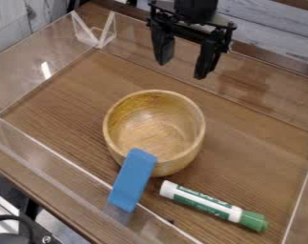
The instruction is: Put the blue block in the brown bowl
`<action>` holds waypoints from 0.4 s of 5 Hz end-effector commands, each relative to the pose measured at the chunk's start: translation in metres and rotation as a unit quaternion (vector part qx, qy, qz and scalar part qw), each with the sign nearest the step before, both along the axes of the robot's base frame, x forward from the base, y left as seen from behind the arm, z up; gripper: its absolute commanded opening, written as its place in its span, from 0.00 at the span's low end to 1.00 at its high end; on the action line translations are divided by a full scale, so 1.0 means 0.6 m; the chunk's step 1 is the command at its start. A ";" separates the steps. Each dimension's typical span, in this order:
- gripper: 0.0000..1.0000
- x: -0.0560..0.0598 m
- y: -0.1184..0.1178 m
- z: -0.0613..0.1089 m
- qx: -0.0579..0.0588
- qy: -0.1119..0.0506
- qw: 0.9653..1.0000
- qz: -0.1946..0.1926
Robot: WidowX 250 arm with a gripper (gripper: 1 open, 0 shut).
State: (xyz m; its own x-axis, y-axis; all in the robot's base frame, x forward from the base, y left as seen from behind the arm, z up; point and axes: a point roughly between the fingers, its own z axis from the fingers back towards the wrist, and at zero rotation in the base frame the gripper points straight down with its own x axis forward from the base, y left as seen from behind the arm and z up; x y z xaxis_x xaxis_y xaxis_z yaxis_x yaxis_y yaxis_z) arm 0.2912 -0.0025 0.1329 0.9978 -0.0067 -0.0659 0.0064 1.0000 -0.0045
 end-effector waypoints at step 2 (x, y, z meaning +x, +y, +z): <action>1.00 -0.072 -0.021 -0.007 -0.003 0.001 1.000 0.009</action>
State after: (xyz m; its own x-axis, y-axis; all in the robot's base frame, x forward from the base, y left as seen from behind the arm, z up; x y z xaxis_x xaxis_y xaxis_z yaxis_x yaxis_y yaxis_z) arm 0.2440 -0.0140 0.1171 0.9930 0.0179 -0.1170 -0.0189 0.9998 -0.0072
